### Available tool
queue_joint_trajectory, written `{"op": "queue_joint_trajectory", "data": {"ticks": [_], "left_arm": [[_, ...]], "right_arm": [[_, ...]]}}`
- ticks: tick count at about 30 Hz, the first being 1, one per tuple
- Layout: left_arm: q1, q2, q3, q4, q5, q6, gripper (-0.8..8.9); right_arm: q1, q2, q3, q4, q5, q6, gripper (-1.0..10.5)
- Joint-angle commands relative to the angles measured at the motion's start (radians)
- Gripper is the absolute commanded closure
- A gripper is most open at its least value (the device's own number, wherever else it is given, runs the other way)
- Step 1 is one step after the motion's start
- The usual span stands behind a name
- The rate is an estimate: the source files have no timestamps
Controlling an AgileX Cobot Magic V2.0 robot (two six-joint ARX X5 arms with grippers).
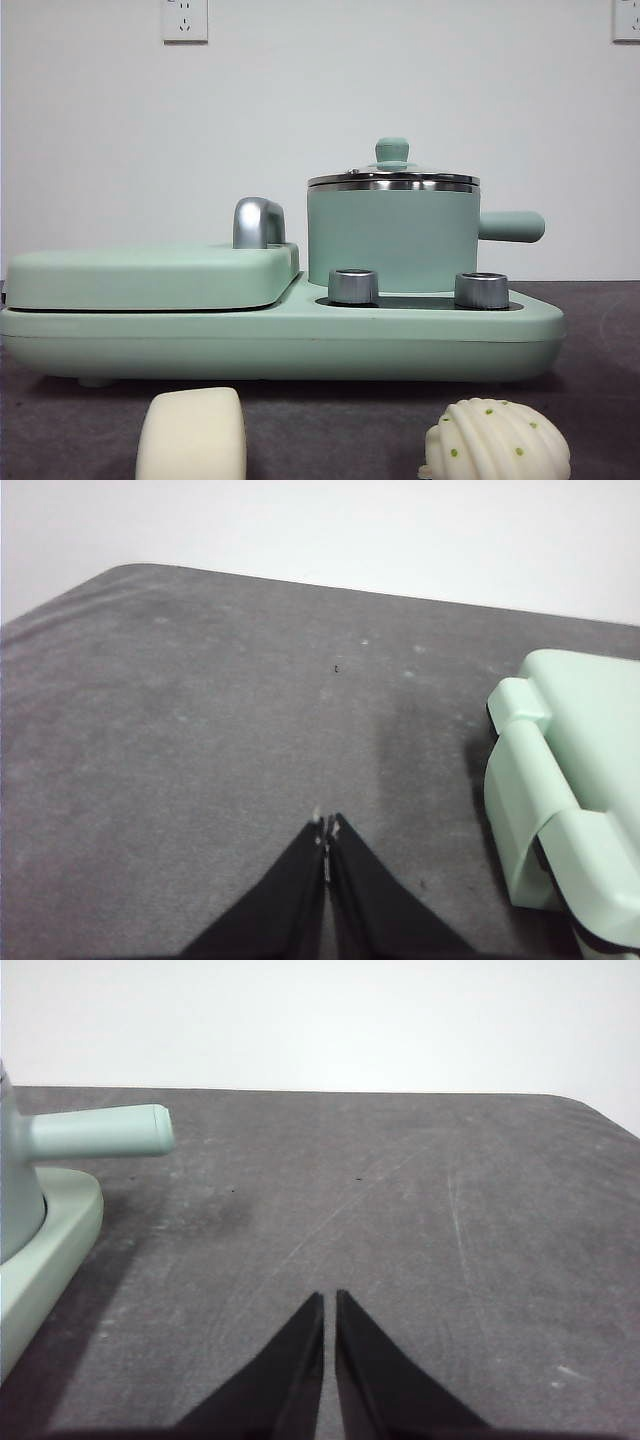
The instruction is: Put the buns in a small steamer
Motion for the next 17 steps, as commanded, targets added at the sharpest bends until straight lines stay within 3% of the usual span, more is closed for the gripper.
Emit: {"op": "queue_joint_trajectory", "data": {"ticks": [1,5,10,17], "left_arm": [[0.000,0.000,-0.019,0.001,0.002,-0.049,8.07],[-0.001,0.000,-0.019,0.008,0.028,-0.084,8.07],[-0.017,0.010,0.016,0.019,0.199,-0.193,8.06],[-0.071,0.089,0.169,-0.039,0.293,-0.282,8.06]], "right_arm": [[0.002,-0.002,-0.005,0.009,-0.005,0.092,9.3],[0.002,-0.002,-0.003,0.006,-0.051,0.183,9.3],[0.002,-0.002,0.047,-0.038,-0.214,0.271,9.3],[0.002,0.006,0.227,-0.173,-0.281,0.405,9.3]]}}
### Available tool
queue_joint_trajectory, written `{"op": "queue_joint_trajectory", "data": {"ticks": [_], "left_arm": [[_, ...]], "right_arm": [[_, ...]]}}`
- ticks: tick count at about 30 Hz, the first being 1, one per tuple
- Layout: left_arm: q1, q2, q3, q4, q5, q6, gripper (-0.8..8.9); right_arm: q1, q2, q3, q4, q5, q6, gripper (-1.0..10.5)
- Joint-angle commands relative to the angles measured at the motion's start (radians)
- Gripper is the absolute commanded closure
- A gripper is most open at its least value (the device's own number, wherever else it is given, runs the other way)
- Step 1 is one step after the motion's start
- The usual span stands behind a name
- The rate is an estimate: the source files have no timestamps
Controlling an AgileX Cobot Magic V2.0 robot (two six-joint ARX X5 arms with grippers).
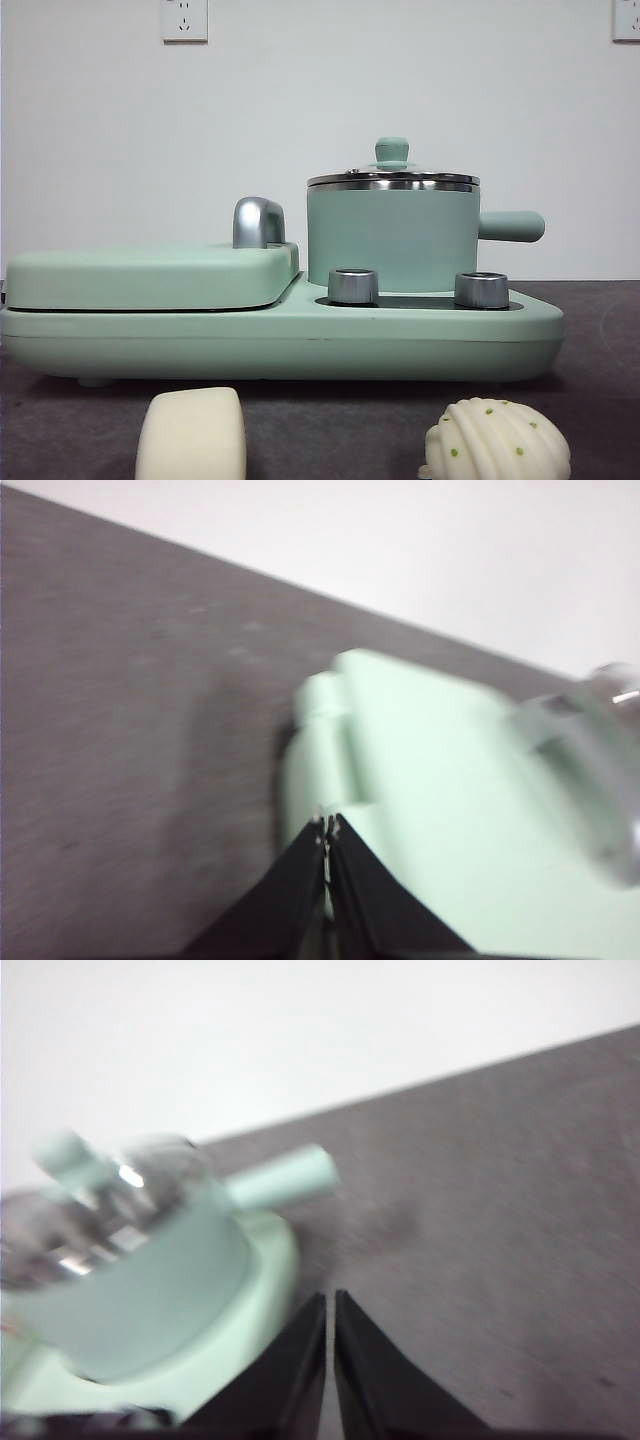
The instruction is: Put the buns in a small steamer
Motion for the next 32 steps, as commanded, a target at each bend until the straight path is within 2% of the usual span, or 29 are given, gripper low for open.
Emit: {"op": "queue_joint_trajectory", "data": {"ticks": [1,4,11,15,20,25,28,32], "left_arm": [[-0.022,0.050,0.097,-0.018,0.037,-0.048,8.06],[-0.045,0.123,0.198,-0.046,0.072,-0.046,8.06],[-0.088,0.344,0.447,-0.090,0.217,-0.036,8.06],[-0.106,0.472,0.578,-0.111,0.306,0.017,8.06],[-0.137,0.640,0.753,-0.243,0.399,0.126,8.06],[-0.176,0.772,0.906,-0.414,0.442,0.266,8.06],[-0.209,0.820,0.961,-0.474,0.453,0.325,8.06],[-0.228,0.839,0.969,-0.473,0.453,0.330,8.06]], "right_arm": [[0.000,0.013,0.096,-0.049,-0.023,0.075,9.3],[0.000,0.047,0.204,-0.108,-0.045,0.074,9.3],[0.000,0.201,0.443,-0.241,-0.241,0.039,9.3],[0.000,0.300,0.561,-0.315,-0.334,-0.053,9.3],[0.000,0.426,0.706,-0.419,-0.439,-0.183,9.3],[0.000,0.510,0.800,-0.507,-0.484,-0.307,9.3],[0.000,0.529,0.812,-0.510,-0.497,-0.319,9.3],[0.000,0.529,0.812,-0.514,-0.491,-0.319,9.3]]}}
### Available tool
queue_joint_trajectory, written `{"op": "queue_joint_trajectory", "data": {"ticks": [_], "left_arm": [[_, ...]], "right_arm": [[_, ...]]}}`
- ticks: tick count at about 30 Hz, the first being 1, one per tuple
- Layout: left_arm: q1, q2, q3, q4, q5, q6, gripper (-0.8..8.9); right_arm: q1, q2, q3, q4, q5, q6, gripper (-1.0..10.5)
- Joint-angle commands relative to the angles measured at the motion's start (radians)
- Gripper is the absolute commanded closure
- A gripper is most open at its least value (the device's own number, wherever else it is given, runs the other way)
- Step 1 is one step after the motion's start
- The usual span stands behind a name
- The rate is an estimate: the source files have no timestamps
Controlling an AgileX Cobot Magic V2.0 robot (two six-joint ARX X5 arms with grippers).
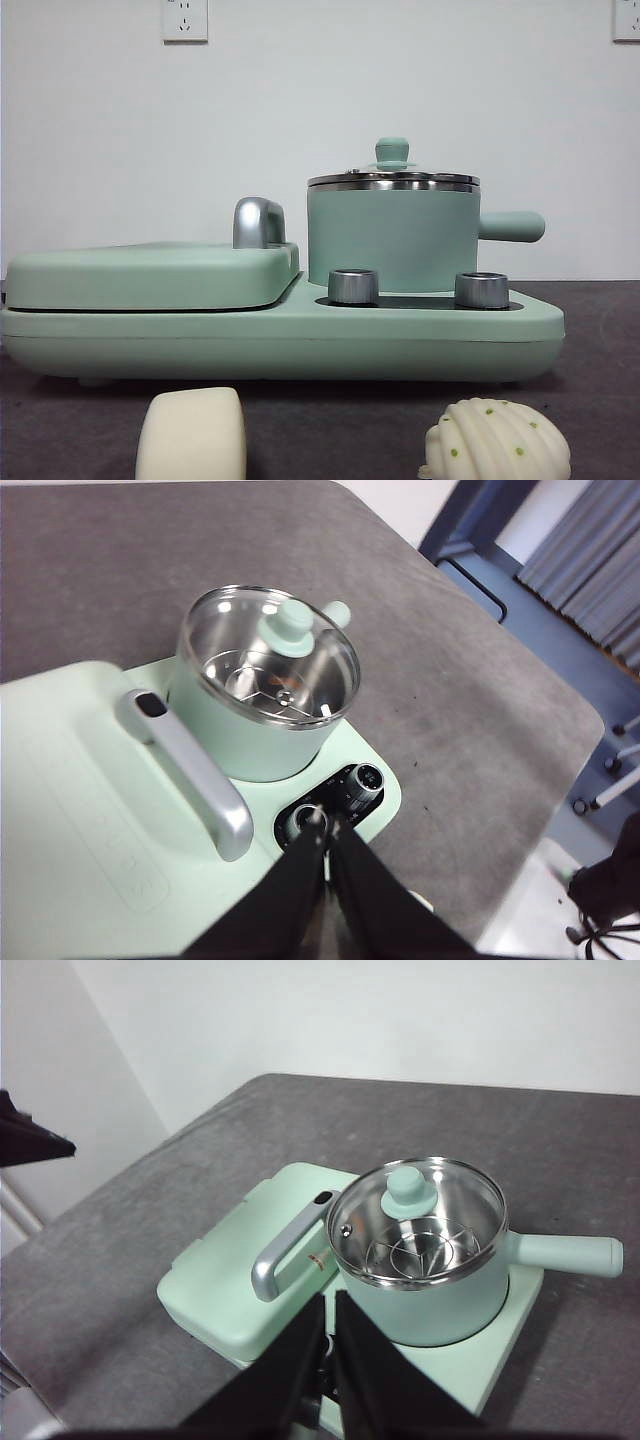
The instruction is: Put the buns in a small steamer
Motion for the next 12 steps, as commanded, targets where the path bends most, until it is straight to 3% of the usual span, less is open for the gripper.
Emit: {"op": "queue_joint_trajectory", "data": {"ticks": [1,4,9,12], "left_arm": [[-0.004,0.013,0.020,0.004,0.010,0.037,8.06],[-0.004,0.016,0.020,0.003,0.010,0.037,7.20],[-0.004,0.016,0.020,0.004,0.010,0.036,3.78],[-0.004,0.016,0.020,0.003,0.010,0.031,3.17]], "right_arm": [[0.000,0.003,0.016,0.006,0.000,-0.022,9.3],[0.000,0.003,0.016,0.003,-0.001,-0.022,8.5],[0.000,0.003,0.016,-0.002,0.000,-0.022,5.2],[0.000,0.003,0.016,0.000,0.000,-0.023,4.5]]}}
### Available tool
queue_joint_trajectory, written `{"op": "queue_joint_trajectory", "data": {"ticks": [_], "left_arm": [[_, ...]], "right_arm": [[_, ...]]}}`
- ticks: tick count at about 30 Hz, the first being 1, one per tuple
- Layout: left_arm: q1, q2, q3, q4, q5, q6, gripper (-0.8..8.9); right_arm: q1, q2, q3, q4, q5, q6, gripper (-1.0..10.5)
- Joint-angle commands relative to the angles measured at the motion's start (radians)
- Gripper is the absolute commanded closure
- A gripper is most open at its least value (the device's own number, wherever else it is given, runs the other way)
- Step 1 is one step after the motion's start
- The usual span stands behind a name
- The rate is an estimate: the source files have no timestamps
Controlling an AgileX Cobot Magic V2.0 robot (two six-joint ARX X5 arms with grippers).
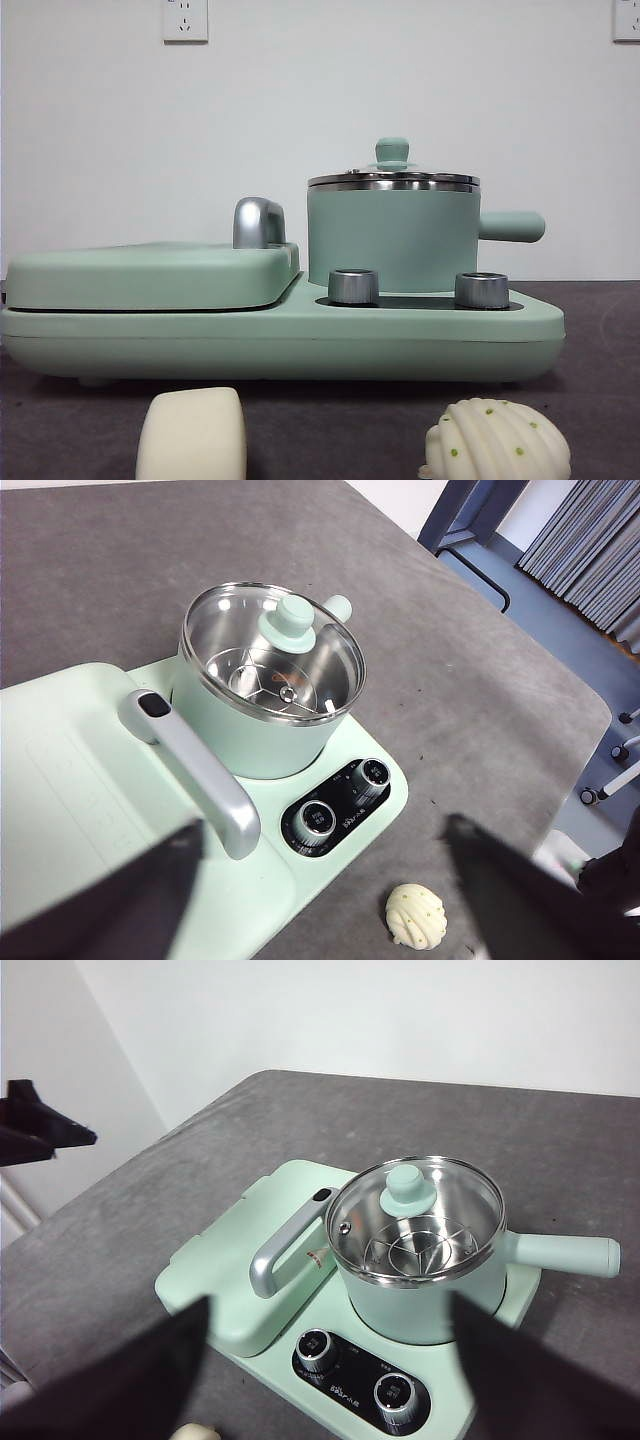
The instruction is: Put the buns in a small steamer
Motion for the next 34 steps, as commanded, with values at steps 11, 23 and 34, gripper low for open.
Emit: {"op": "queue_joint_trajectory", "data": {"ticks": [11,23,34], "left_arm": [[-0.004,0.016,0.022,0.004,0.009,-0.037,3.18],[-0.033,0.316,0.267,-0.132,0.008,0.001,3.18],[-0.158,0.747,0.678,-0.368,-0.119,0.122,3.21]], "right_arm": [[0.000,0.002,0.016,0.006,-0.002,-0.006,4.5],[0.000,0.002,0.016,0.006,-0.004,0.021,4.5],[0.000,0.002,0.016,0.006,-0.004,0.034,4.5]]}}
